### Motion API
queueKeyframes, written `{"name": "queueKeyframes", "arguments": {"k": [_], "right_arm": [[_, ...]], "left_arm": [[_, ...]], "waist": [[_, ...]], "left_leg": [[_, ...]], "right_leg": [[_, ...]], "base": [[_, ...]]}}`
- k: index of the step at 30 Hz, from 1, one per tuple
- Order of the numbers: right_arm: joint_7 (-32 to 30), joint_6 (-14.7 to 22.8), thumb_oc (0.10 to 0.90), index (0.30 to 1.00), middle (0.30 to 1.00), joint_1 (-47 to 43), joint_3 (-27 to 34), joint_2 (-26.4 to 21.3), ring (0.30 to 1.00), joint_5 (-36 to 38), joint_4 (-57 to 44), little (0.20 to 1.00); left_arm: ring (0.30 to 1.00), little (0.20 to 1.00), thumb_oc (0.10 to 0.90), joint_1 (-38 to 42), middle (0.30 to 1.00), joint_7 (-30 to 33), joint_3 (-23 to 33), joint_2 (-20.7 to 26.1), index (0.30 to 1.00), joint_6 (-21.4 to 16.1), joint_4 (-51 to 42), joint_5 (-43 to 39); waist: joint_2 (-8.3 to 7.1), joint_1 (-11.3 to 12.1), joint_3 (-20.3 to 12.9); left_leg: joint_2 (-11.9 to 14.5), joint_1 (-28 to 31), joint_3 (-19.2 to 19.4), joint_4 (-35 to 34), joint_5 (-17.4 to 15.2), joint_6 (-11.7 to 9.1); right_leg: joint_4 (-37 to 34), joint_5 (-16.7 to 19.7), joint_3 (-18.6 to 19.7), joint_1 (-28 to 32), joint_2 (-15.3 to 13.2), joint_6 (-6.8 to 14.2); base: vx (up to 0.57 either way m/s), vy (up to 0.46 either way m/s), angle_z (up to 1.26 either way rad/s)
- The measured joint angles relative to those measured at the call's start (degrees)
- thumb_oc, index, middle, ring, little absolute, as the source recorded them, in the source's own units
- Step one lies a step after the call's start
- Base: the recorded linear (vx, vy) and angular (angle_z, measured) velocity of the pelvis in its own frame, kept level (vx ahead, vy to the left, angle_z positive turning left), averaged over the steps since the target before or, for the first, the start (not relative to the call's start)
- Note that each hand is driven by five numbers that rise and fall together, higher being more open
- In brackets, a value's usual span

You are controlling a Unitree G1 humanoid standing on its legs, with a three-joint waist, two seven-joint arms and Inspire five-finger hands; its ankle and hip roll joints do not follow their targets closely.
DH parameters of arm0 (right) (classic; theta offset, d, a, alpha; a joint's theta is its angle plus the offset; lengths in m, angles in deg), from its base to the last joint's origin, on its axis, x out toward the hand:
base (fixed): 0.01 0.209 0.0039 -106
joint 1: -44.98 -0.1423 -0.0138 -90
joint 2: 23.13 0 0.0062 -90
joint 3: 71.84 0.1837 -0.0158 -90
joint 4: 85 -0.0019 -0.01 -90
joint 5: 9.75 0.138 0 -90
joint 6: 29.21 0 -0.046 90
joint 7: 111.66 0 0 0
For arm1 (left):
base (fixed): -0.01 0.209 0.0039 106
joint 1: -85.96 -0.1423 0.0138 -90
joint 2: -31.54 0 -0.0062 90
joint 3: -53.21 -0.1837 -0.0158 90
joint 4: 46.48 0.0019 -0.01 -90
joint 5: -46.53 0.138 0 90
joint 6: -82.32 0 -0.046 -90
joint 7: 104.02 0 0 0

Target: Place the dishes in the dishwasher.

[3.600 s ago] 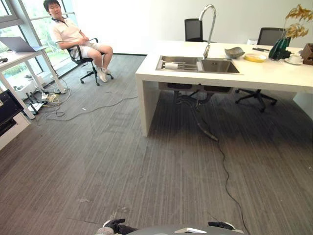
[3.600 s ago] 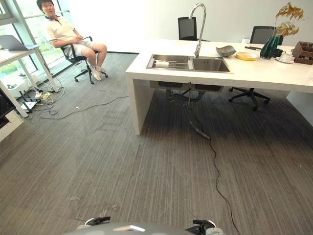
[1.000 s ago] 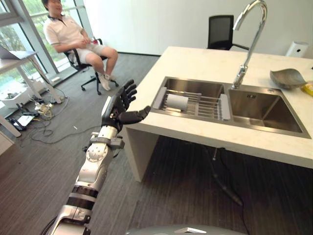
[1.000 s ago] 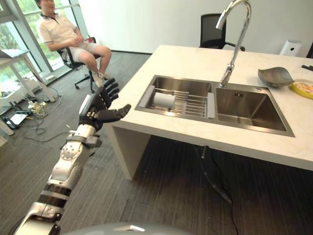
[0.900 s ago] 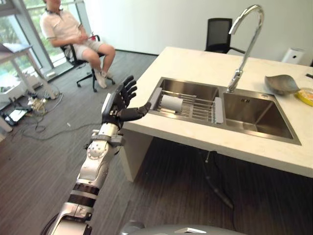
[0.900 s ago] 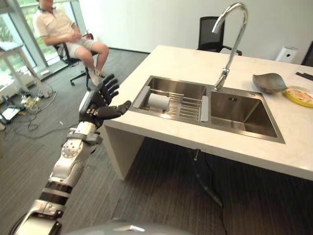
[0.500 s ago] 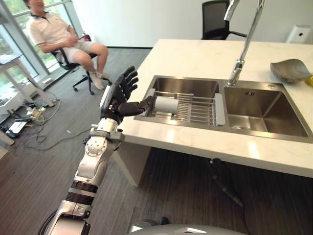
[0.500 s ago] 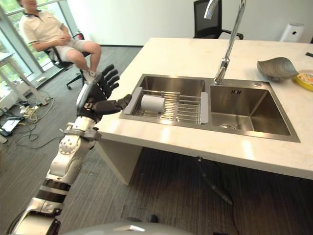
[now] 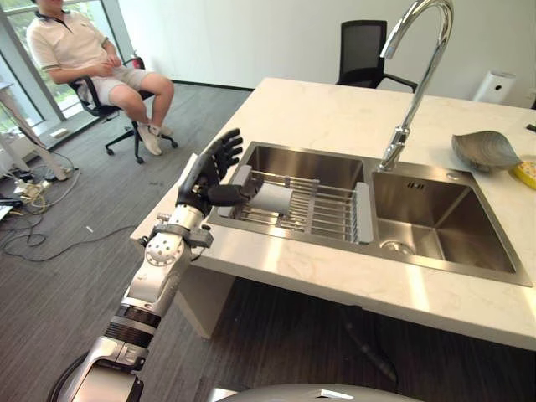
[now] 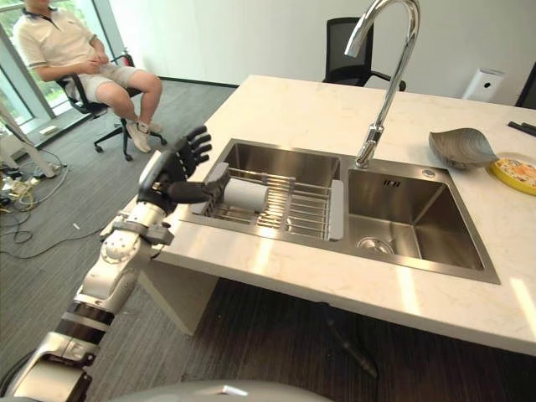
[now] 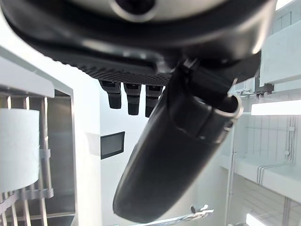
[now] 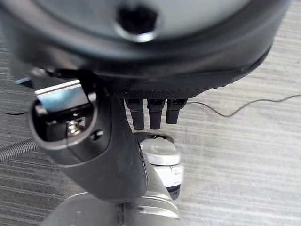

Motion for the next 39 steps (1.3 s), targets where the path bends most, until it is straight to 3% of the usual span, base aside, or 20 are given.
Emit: {"name": "queueKeyframes", "arguments": {"k": [2, 3, 4, 6, 9, 12, 13, 15, 18, 21, 23, 27, 30, 31, 35, 39], "right_arm": [[-0.16, -0.27, 0.8, 0.9, 0.9, -0.7, -0.4, -0.32, 0.9, -0.15, -1.08, 0.9], [-0.16, 0.0, 0.8, 0.9, 0.9, -0.37, -0.43, 0.44, 0.9, -0.14, -1.1, 0.9], [-0.21, 0.28, 0.8, 0.9, 0.9, -0.45, -0.43, 0.64, 0.9, -0.15, -1.3, 0.9], [-0.27, 0.47, 0.8, 0.9, 0.9, -0.42, -0.78, 0.1, 0.9, -0.15, -1.92, 0.9], [-0.79, 0.59, 0.8, 0.9, 0.9, -0.73, -1.07, -0.06, 0.9, -0.16, -1.77, 0.9], [-1.07, 0.57, 0.8, 0.9, 0.9, 1.0, -0.26, -1.42, 0.9, 0.01, -0.48, 0.9], [-1.07, 0.57, 0.8, 0.9, 0.9, 1.0, -0.26, -1.42, 0.9, 0.01, -0.48, 0.9], [-1.07, 0.85, 0.8, 0.9, 0.9, 1.88, -0.37, -2.68, 0.9, 0.11, -0.6, 0.9], [-0.92, 0.69, 0.8, 0.9, 0.9, 2.62, -0.35, -3.03, 0.9, 0.47, -0.25, 0.9], [-0.85, 0.22, 0.8, 0.9, 0.9, 3.55, -0.37, -2.91, 0.9, 1.14, -0.32, 0.9], [-0.84, 0.13, 0.8, 0.9, 0.9, 4.56, -0.36, -2.64, 0.9, 2.13, -0.63, 0.9], [-0.7, 0.19, 0.8, 0.9, 0.9, 4.51, -0.36, -1.9, 0.9, 2.13, -1.23, 0.9], [-0.98, 0.29, 0.8, 0.9, 0.9, 4.38, -0.53, -1.58, 0.9, 2.13, -2.67, 0.9], [-0.99, 0.22, 0.8, 0.9, 0.9, 4.39, -1.01, -1.43, 0.9, 2.09, -3.71, 0.9], [-0.7, 0.43, 0.8, 0.9, 0.9, 4.55, -1.48, -0.4, 0.9, 2.12, -5.1, 0.9], [-0.26, 0.3, 0.8, 0.9, 0.9, 5.47, -1.53, 0.54, 0.9, 2.16, -4.98, 0.9]], "left_arm": [[0.9, 0.9, 0.8, -0.78, 0.9, -0.63, -0.83, -0.91, 0.9, 1.05, 0.55, 0.2], [0.9, 0.9, 0.8, -0.8, 0.9, -0.71, -0.9, -1.11, 0.9, 1.1, 0.44, 0.95], [0.9, 0.9, 0.8, -0.81, 0.9, -0.53, -0.93, -1.22, 0.9, 1.1, 0.55, 1.24], [0.9, 0.9, 0.8, -0.73, 0.9, -0.3, -0.93, -1.34, 0.9, 1.12, 0.6, 2.27], [0.9, 0.9, 0.8, -0.67, 0.9, 0.0, -0.96, -1.36, 0.9, 1.25, 0.72, 2.29], [0.9, 0.9, 0.8, 2.2, 0.9, 1.1, -3.06, -1.33, 0.9, 1.08, 2.91, 7.2], [0.9, 0.9, 0.8, 2.2, 0.9, 1.1, -3.06, -1.33, 0.9, 1.08, 2.91, 7.2], [0.9, 0.9, 0.8, 6.62, 0.9, 2.44, -4.96, 1.14, 0.9, 1.16, 6.97, 12.05], [0.9, 0.9, 0.8, 8.44, 0.9, 3.12, -5.3, 5.31, 0.9, 1.19, 7.96, 18.21], [0.9, 0.9, 0.8, 9.8, 0.9, 3.62, -5.31, 6.35, 0.9, 1.18, 8.31, 20.41], [0.9, 0.9, 0.8, 12.15, 0.9, 4.08, -8.78, 8.77, 0.9, 1.1, 11.14, 25.24], [0.9, 0.9, 0.8, 12.25, 0.9, 4.07, -9.97, 9.0, 0.9, 1.16, 13.73, 28.46], [0.9, 0.9, 0.8, 12.87, 0.9, 3.96, -11.96, 9.47, 0.9, 1.2, 17.92, 31.51], [0.9, 0.9, 0.8, 14.14, 0.9, 4.08, -13.89, 10.63, 0.9, 1.22, 21.29, 33.36], [0.9, 0.9, 0.8, 16.39, 0.9, 4.01, -18.29, 14.53, 0.9, 1.7, 26.15, 38.98], [0.9, 0.9, 0.8, 18.36, 0.9, 4.45, -19.96, 14.88, 0.9, 1.52, 27.55, 42.74]], "waist": [[1.96, 0.04, -1.3], [1.56, -0.34, -2.27], [1.09, -0.31, -2.71], [1.6, -0.93, -3.57], [1.51, -0.59, -3.55], [4.14, -1.99, -4.18], [4.14, -1.99, -4.18], [6.09, -2.78, -4.35], [6.66, -3.54, -4.49], [6.6, -3.98, -4.53], [6.37, -4.58, -4.76], [5.96, -6.01, -5.06], [5.24, -7.4, -5.25], [4.43, -7.86, -5.43], [2.58, -8.53, -5.52], [1.26, -8.82, -5.77]], "left_leg": [[4.34, 0.4, -0.64, -0.88, 0.12, -2.25], [6.65, 0.06, -1.6, -1.16, 0.77, -3.48], [7.61, -0.68, -1.74, -0.85, 1.66, -4.02], [10.55, -2.46, -3.09, -1.01, 2.17, -4.77], [10.85, -2.77, -3.2, -1.64, 4.09, -5.79], [13.05, -4.76, -4.19, -2.63, 5.81, -7.16], [13.05, -4.76, -4.19, -2.63, 5.81, -7.16], [13.74, -6.55, -3.39, -3.49, 5.3, -7.4], [13.18, -6.36, -1.6, -4.54, 5.22, -7.5], [12.4, -6.21, -1.43, -5.75, 5.28, -7.44], [11.05, -5.51, 0.16, -6.15, 5.49, -7.09], [9.67, -5.14, 0.55, -6.17, 6.16, -6.13], [8.05, -4.88, 2.1, -6.04, 6.33, -5.22], [6.58, -4.76, 3.84, -5.89, 6.13, -4.12], [5.44, -3.5, 8.62, -6.22, 5.1, -2.84], [5.22, -2.94, 9.56, -6.22, 4.71, -2.64]], "right_leg": [[-2.41, 0.5, -2.79, 1.68, 3.62, -1.81], [-5.85, 2.35, -3.73, 3.24, 6.58, -3.82], [-7.19, 3.02, -4.29, 3.62, 7.72, -4.72], [-10.75, 4.65, -5.98, 4.23, 10.55, -6.21], [-10.99, 5.41, -6.01, 3.67, 11.07, -7.41], [-11.06, 5.07, -8.7, 3.13, 13.03, -8.19], [-11.06, 5.07, -8.7, 3.13, 13.03, -8.19], [-11.07, 5.23, -9.67, 1.47, 13.55, -8.49], [-11.06, 5.53, -8.31, 0.56, 12.77, -8.07], [-11.07, 5.7, -7.95, 0.11, 11.9, -7.79], [-11.08, 6.34, -6.65, -0.39, 10.52, -6.92], [-11.08, 6.81, -5.78, -0.55, 9.31, -6.22], [-11.07, 7.24, -4.3, -1.51, 7.78, -5.6], [-11.06, 8.86, -1.76, -2.58, 6.96, -4.84], [-11.06, 9.83, 0.17, -3.7, 5.59, -4.12], [-11.03, 10.37, 0.79, -3.7, 5.45, -3.76]], "base": [[0.01, -0.377, 0.19], [-0.03, -0.343, 0.21], [-0.05, -0.355, 0.18], [-0.04, -0.247, 0.26], [-0.02, -0.122, 0.16], [-0.03, -0.093, 0.41], [0.01, -0.018, 0.25], [0.01, -0.015, 0.17], [0.03, 0.048, -0.22], [0.03, 0.076, -0.09], [0.01, 0.063, -0.23], [0.0, 0.106, -0.19], [-0.02, 0.106, -0.29], [-0.03, 0.176, -0.61], [-0.01, 0.102, -0.59], [-0.01, 0.053, -0.14]]}}
